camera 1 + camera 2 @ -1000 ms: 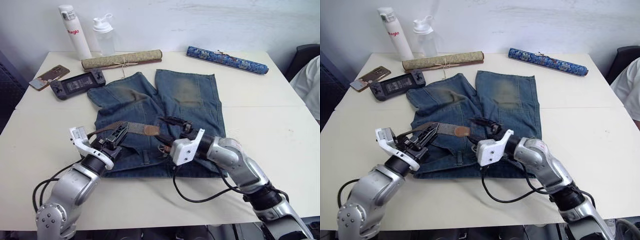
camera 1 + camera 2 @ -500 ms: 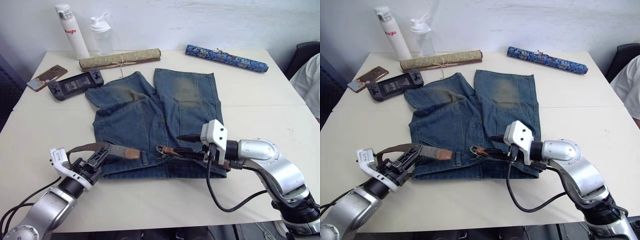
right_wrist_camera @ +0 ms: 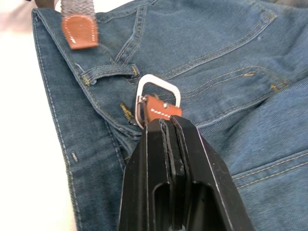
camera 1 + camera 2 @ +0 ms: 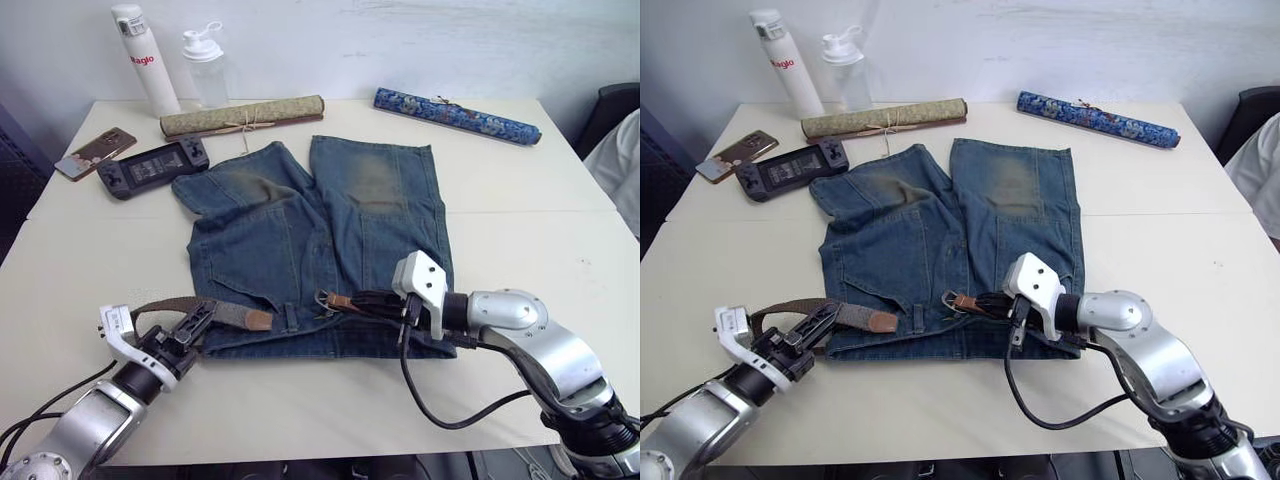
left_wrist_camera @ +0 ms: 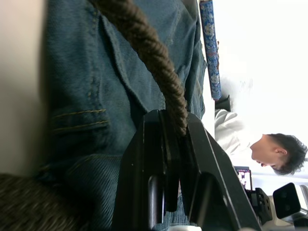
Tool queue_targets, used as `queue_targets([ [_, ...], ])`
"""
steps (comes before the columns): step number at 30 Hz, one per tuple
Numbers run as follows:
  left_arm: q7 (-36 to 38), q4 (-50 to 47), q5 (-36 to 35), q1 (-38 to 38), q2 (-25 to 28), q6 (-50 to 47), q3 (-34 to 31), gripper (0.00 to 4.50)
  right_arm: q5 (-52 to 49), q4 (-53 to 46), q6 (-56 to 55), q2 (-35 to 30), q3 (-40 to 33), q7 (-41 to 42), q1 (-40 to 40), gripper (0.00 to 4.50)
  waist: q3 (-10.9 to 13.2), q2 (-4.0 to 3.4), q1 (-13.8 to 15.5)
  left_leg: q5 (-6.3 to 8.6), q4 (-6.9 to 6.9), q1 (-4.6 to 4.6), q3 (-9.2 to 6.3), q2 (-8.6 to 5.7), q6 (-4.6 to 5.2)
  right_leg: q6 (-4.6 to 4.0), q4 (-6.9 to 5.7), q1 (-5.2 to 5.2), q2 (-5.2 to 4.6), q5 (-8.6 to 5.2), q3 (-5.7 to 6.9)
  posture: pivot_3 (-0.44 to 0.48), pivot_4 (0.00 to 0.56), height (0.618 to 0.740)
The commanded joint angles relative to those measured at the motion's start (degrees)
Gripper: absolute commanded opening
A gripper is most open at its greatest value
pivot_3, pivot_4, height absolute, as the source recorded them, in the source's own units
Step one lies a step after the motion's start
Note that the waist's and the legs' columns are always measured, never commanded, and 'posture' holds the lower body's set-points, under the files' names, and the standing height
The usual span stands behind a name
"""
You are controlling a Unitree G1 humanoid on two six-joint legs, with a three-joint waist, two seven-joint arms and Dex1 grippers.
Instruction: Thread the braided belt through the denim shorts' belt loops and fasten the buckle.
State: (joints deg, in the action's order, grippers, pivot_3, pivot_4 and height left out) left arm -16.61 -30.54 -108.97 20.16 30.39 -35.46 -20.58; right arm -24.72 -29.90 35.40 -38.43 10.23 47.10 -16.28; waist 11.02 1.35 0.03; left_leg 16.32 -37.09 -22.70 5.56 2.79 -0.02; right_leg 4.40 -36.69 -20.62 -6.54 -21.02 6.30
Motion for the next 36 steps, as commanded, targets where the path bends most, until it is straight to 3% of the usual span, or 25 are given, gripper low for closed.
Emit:
queue_targets([
  [1, -0.8, 0.5, 2.0, -1.6, -0.7, 0.7, 1.8, 0.0, -4.4, -5.3, 2.0, 0.4, -3.2, -0.3, 0.7, 0.06, 0.0, -0.02, 0.0, 0.0, 0.01, 0.0, -0.01, 0.0, 0.0, 0.01, 0.01, 0.0, 0.0, 0.0, 0.0, 0.0, 0.15, 0.717],
  [12, -1.0, 3.4, 6.1, -3.3, 1.4, -1.9, 3.5, 0.0, -7.6, -8.4, 5.2, 0.0, -6.4, -2.8, 0.7, 0.06, 0.0, -0.06, 0.0, 0.01, 0.05, -0.02, -0.03, 0.0, 0.0, 0.03, 0.04, -0.03, 0.0, 0.02, 0.02, 0.0, 0.15, 0.717],
  [18, -6.6, 3.5, 6.9, -7.5, 2.1, -2.2, 5.1, 0.0, -7.7, -9.3, 5.6, -0.1, -6.2, -4.1, 1.4, 0.06, 0.1, -0.08, 0.1, 0.01, 0.04, -0.09, -0.06, -0.01, 0.0, 0.06, 0.08, -0.05, 0.0, 0.03, 0.03, 0.0, 0.15, 0.717],
  [28, -12.9, -6.3, 8.0, -9.4, 0.8, -1.1, 10.0, 0.0, -8.3, -9.3, 6.9, 0.5, -5.5, -6.4, 0.3, 0.06, 0.1, -0.1, 0.1, 0.01, 0.02, -0.19, -0.08, -0.04, 0.0, 0.16, 0.18, -0.06, 0.0, 0.08, 0.07, 0.0, 0.15, 0.717],
  [36, -19.8, -12.6, 4.8, -11.4, -2.6, 3.7, 15.9, 0.0, -9.5, -8.7, 9.1, 0.6, -5.3, -6.8, -1.1, 0.06, 0.1, -0.13, 0.2, -0.01, -0.01, -0.23, -0.1, -0.05, 0.0, 0.21, 0.2, -0.05, 0.0, 0.12, 0.09, 0.0, 0.15, 0.717],
])
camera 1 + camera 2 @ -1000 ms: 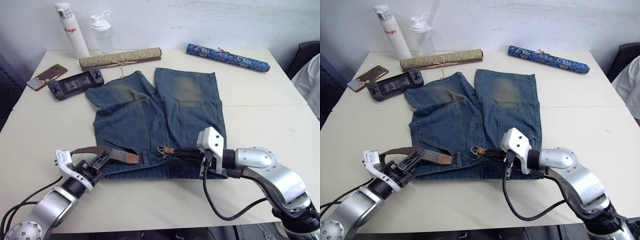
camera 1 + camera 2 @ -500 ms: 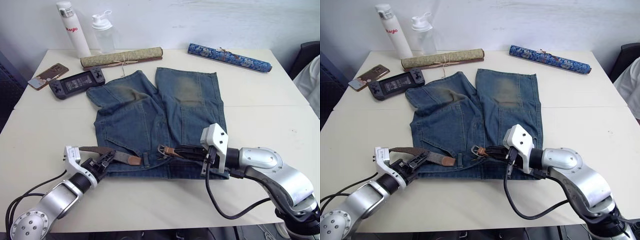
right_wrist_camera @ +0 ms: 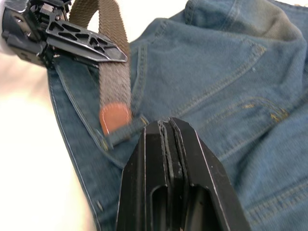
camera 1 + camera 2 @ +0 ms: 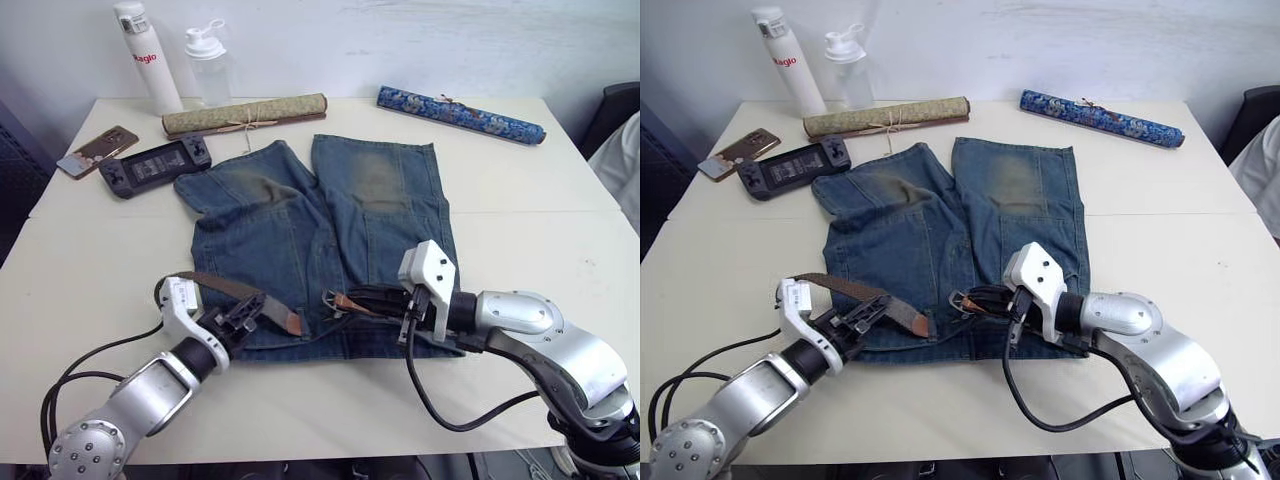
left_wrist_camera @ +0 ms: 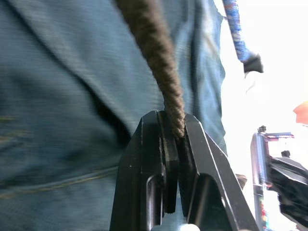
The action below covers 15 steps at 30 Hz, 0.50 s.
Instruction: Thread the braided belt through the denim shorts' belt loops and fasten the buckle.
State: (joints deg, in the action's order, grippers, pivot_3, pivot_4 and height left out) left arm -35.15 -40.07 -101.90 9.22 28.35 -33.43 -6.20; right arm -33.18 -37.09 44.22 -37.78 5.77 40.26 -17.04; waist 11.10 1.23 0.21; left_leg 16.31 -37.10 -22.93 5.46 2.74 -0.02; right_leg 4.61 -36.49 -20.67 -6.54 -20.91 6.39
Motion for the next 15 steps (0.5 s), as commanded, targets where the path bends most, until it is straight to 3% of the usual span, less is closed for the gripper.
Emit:
queue_targets([
  [1, -1.6, -3.2, -2.9, -0.5, -0.7, 2.1, 1.8, 0.0, -0.9, -1.4, 0.2, -0.3, -0.7, 0.2, -0.3, 0.06, 0.0, 0.0, 0.0, 0.0, 0.0, 0.0, 0.0, -0.02, 0.0, 0.0, 0.0, 0.0, 0.0, 0.0, 0.0, 0.0, 0.15, 0.717],
  [7, -3.0, -1.2, -3.5, 0.1, 0.3, 4.2, 0.4, 0.0, -0.3, -1.1, -0.3, -0.2, -0.3, 0.5, -0.4, 0.06, 0.0, -0.01, 0.1, -0.02, -0.03, -0.01, 0.0, -0.02, 0.03, 0.01, 0.0, 0.0, 0.01, 0.01, 0.02, 0.0, 0.15, 0.717],
  [15, -5.2, 0.0, 0.7, 4.9, -4.4, 8.1, 1.4, 0.0, -1.5, -2.1, 0.7, 0.4, -1.3, -0.4, -1.0, 0.06, 0.0, -0.02, 0.2, -0.02, -0.02, -0.01, 0.01, -0.01, 0.03, 0.02, 0.02, 0.0, 0.03, 0.01, 0.02, 0.0, 0.15, 0.717],
])
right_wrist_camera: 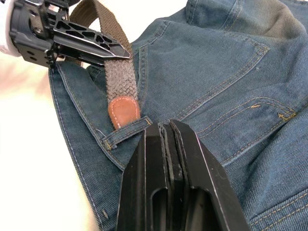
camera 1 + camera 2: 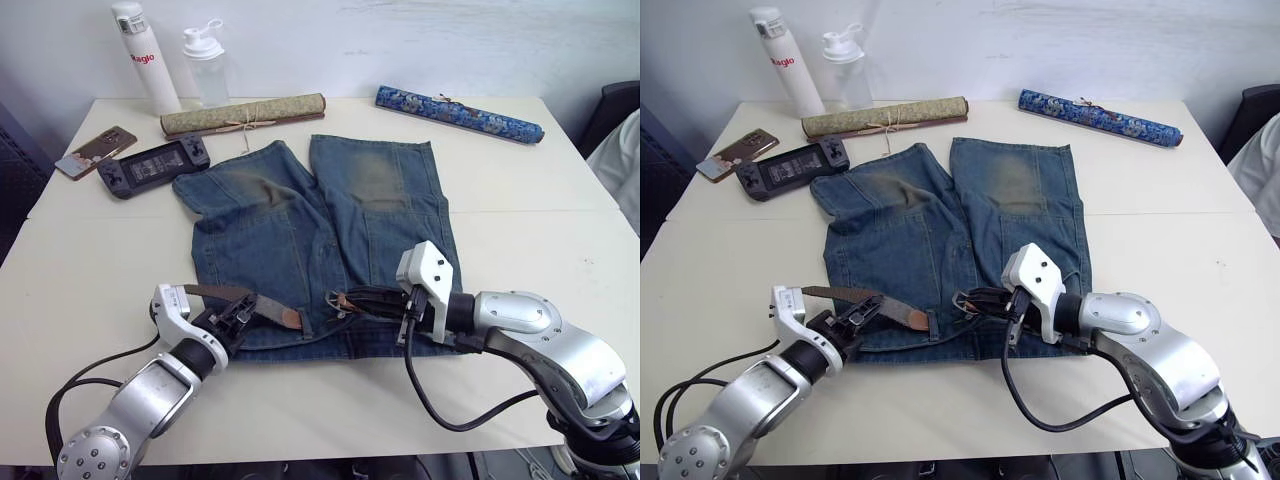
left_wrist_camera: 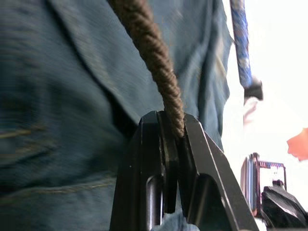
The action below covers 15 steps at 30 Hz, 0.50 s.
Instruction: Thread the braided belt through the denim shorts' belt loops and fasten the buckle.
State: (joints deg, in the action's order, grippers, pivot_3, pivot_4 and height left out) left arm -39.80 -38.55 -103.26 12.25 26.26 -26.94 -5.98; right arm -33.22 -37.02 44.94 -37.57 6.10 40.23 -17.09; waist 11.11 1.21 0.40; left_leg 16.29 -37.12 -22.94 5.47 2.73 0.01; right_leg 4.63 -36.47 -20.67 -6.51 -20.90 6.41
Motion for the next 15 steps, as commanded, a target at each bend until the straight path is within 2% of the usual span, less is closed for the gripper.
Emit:
queue_targets([
  [1, -0.6, -2.1, 3.1, 2.6, -3.4, 2.0, 1.9, 0.0, -1.9, -2.3, 0.2, 0.0, -2.1, -0.3, -1.2, 0.06, 0.0, 0.0, 0.0, 0.0, 0.0, -0.02, 0.01, -0.01, 0.01, 0.0, 0.03, 0.0, 0.0, 0.0, -0.01, 0.0, 0.15, 0.717],
  [7, -1.2, -7.0, 9.5, 6.7, -9.8, 3.7, 8.1, 0.0, -4.2, -0.2, 2.8, 0.1, -4.0, -1.2, -5.1, 0.06, 0.0, 0.0, 0.6, 0.01, -0.04, -0.07, 0.0, -0.01, 0.03, 0.05, 0.07, -0.02, 0.0, 0.03, 0.0, 0.0, 0.15, 0.717],
  [10, -1.8, -7.1, 12.3, 8.1, -12.8, 5.3, 9.2, 0.0, -4.7, 0.6, 3.5, 0.2, -3.8, -0.9, -6.4, 0.06, 0.0, 0.0, 0.9, 0.04, -0.06, -0.08, 0.01, -0.01, 0.06, 0.07, 0.13, -0.01, 0.0, 0.05, 0.0, 0.0, 0.15, 0.717],
  [15, -2.2, -4.2, 16.0, 5.3, -14.6, 4.9, 10.7, 0.0, -4.3, 1.3, 2.8, 0.1, -2.6, 0.2, -6.8, 0.06, 0.0, -0.03, 1.1, 0.05, -0.06, -0.16, -0.03, -0.02, 0.1, 0.08, 0.22, -0.01, 0.01, 0.06, 0.07, 0.0, 0.15, 0.717],
])
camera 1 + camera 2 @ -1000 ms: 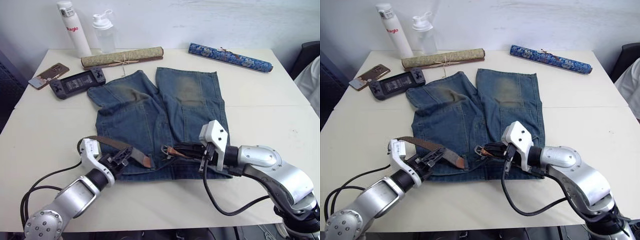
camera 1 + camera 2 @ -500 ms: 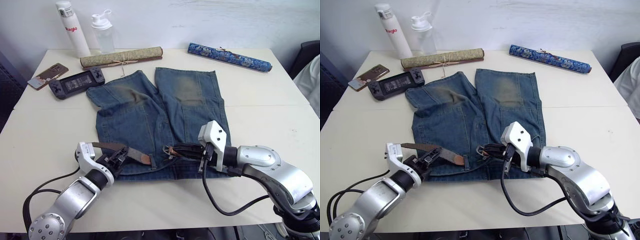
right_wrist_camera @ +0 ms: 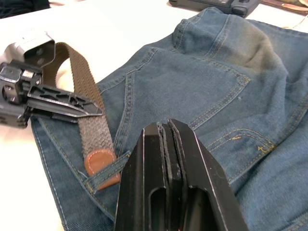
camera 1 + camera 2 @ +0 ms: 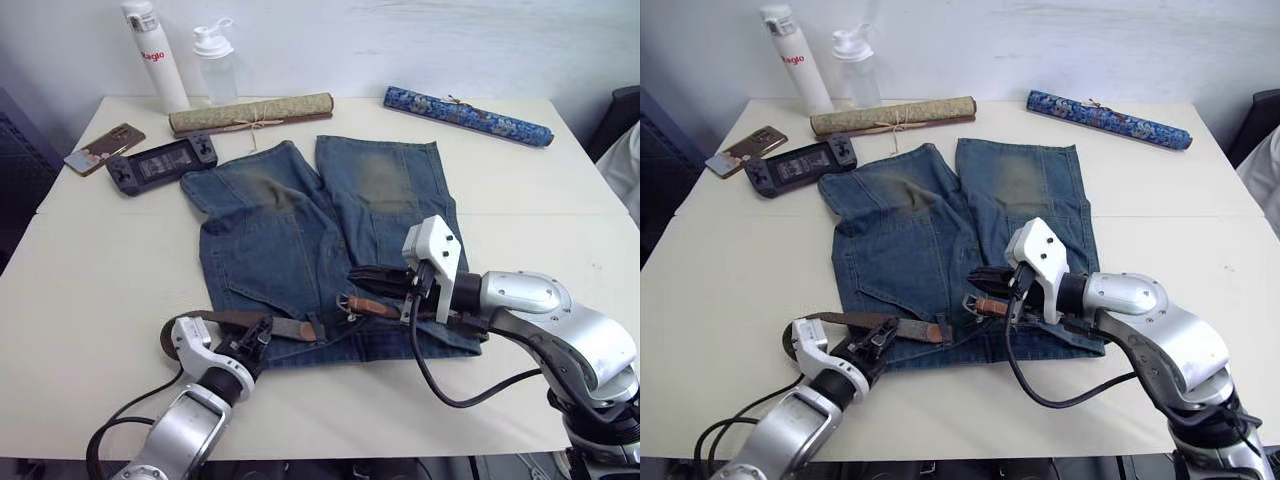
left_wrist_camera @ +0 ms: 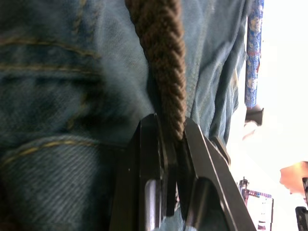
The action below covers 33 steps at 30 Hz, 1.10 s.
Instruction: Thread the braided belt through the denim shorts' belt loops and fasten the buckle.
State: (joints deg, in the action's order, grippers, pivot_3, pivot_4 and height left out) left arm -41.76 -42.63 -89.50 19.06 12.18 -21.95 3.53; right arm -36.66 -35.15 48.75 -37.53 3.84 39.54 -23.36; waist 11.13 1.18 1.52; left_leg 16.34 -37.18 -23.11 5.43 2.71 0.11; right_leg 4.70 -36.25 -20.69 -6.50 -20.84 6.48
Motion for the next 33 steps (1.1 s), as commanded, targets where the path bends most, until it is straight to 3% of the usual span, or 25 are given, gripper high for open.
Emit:
queue_targets([
  [1, 0.0, 0.3, 3.0, -2.0, -0.5, -0.6, 1.4, 0.0, -0.8, -0.6, -1.1, 0.1, -0.3, 1.0, -0.6, 0.06, 0.0, 0.0, 0.0, 0.0, -0.01, -0.01, 0.0, -0.01, 0.02, 0.02, 0.02, 0.0, 0.0, 0.02, 0.0, 0.0, 0.15, 0.717],
  [6, 1.7, 1.6, 2.8, -3.9, 0.7, -1.7, -0.2, 0.0, 3.2, -1.1, -4.9, -3.4, 4.2, 6.4, 0.3, 0.06, 0.0, -0.01, -0.1, -0.01, 0.0, -0.04, 0.03, -0.01, 0.09, 0.11, 0.14, 0.02, 0.0, 0.11, 0.0, 0.0, 0.15, 0.717],
  [10, 5.4, 0.7, -0.1, -5.3, 6.0, -3.7, -4.4, 0.0, 11.3, 0.6, -13.9, -8.3, 12.0, 13.9, 1.2, 0.06, 0.0, -0.02, -0.1, -0.02, -0.01, -0.04, 0.0, -0.02, 0.11, 0.12, 0.18, 0.05, 0.02, 0.13, 0.05, 0.0, 0.15, 0.717],
  [15, 13.0, -1.3, -7.1, -3.7, 15.5, -6.4, -12.2, 0.0, 16.6, 4.1, -17.3, -3.6, 19.3, 13.7, -0.2, 0.06, 0.0, -0.07, -0.9, -0.13, 0.01, 0.0, 0.02, 0.05, -0.02, 0.08, 0.16, 0.04, 0.08, 0.17, 0.04, 0.0, 0.15, 0.717],
  [19, 16.0, -1.5, -10.5, -2.8, 19.2, -6.8, -15.6, 0.0, 19.6, 6.6, -18.0, -1.7, 20.7, 13.1, -0.5, 0.06, 0.1, -0.21, -1.2, -0.25, 0.01, 0.0, -0.02, 0.03, -0.08, 0.04, 0.16, 0.05, 0.06, 0.22, 0.05, 0.0, 0.15, 0.717],
  [29, 21.4, -1.1, -17.7, -2.4, 20.3, -3.6, -23.5, 0.0, 21.3, 8.6, -17.2, 1.5, 21.7, 13.0, 0.0, 0.06, 0.2, -0.26, -1.4, -0.25, 0.04, -0.02, -0.04, 0.02, -0.07, 0.07, 0.26, 0.06, 0.04, 0.29, 0.05, 0.0, 0.15, 0.717],
  [33, 21.6, -0.1, -17.6, -2.3, 20.6, -3.5, -23.9, 0.0, 21.7, 8.6, -17.5, 1.9, 20.3, 12.9, 0.2, 1.27, 0.2, -0.27, -1.5, -0.25, 0.04, -0.02, -0.02, 0.01, -0.06, 0.07, 0.26, 0.06, 0.04, 0.29, 0.04, 0.0, 0.15, 0.717],
])
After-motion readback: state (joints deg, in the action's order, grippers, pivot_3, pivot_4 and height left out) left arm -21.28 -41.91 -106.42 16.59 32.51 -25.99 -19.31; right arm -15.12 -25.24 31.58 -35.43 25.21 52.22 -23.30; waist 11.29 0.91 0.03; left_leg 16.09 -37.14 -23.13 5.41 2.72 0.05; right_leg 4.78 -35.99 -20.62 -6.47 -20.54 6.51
